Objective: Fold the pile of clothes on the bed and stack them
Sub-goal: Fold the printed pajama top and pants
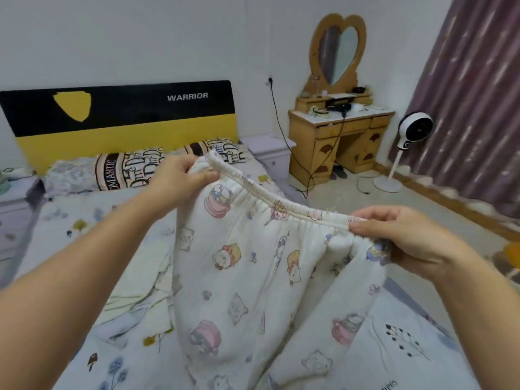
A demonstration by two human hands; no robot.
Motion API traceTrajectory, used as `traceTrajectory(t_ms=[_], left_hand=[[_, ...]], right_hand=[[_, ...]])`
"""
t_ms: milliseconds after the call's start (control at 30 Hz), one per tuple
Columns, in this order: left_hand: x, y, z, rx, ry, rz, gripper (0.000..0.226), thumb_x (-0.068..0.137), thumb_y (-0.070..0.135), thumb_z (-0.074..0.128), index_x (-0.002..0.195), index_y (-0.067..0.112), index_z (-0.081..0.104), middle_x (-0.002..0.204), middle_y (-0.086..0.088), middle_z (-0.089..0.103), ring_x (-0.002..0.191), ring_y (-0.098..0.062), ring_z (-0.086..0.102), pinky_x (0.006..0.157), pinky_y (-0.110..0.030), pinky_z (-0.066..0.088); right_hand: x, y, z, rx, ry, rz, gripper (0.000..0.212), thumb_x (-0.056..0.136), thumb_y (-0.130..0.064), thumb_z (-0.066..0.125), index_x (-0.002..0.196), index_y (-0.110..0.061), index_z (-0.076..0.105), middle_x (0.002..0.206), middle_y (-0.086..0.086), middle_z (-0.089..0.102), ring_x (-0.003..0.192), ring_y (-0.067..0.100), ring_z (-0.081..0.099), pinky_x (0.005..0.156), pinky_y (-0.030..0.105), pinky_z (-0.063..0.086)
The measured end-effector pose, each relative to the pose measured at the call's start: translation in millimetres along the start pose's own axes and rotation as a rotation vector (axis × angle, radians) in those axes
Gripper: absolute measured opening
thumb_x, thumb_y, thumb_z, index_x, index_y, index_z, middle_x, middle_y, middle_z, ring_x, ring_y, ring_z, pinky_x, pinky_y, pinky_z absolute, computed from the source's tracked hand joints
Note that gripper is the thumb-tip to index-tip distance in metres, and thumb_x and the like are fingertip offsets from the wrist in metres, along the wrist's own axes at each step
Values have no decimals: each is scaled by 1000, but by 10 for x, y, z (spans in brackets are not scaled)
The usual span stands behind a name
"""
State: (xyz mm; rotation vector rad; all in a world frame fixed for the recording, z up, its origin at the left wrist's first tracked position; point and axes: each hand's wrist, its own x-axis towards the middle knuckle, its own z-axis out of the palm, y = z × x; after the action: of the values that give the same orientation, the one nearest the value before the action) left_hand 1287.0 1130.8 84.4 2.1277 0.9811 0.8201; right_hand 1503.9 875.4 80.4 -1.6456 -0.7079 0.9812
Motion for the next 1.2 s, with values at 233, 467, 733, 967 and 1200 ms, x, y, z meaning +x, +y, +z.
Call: traceTrajectory(t_ms=[233, 467, 733, 967, 1200], left_hand=[[108, -715, 1585, 370, -208, -130, 33, 88, 35, 61, 62, 18, 50, 61, 2, 49, 57, -13, 42, 49, -29, 25], [250, -1108, 2969, 341, -289, -183, 30, 95, 16, 47, 66, 14, 40, 62, -1, 45, 61, -24, 48, 53, -30, 35], [747, -1168, 4363, 291, -259, -76, 22, 93, 18, 52, 73, 7, 54, 69, -16, 57, 71, -32, 54, 56, -33, 19], [960, -1359, 5510, 209, -276, -47, 19, 86, 8, 56, 101, -2, 62, 93, -19, 63, 90, -32, 58, 70, -31, 31], [418, -2254, 5918, 670, -496, -327, 57, 89, 24, 54, 138, 11, 29, 143, -15, 28, 125, -37, 30, 94, -46, 37]], right_hand=[[745, 1530, -322, -146, 210, 193, 13, 82, -3, 66, 92, -10, 64, 63, 7, 51, 46, 19, 41, 40, 21, 32], [1301, 2587, -785, -235, 260, 334, 11, 85, -4, 61, 82, -15, 61, 70, 3, 57, 47, 14, 50, 41, 20, 36], [1975, 3339, -1589, -346, 477, 322, 11, 88, -18, 59, 77, -16, 64, 77, 1, 65, 67, 15, 57, 53, 26, 39], [2448, 3974, -2081, -229, 656, 316, 22, 88, -16, 63, 109, -16, 55, 82, 1, 56, 65, 8, 51, 45, 18, 35], [2369, 4757, -1852, -128, 508, 739, 44, 82, -33, 69, 103, 1, 51, 81, 13, 59, 73, 27, 59, 61, 29, 44]])
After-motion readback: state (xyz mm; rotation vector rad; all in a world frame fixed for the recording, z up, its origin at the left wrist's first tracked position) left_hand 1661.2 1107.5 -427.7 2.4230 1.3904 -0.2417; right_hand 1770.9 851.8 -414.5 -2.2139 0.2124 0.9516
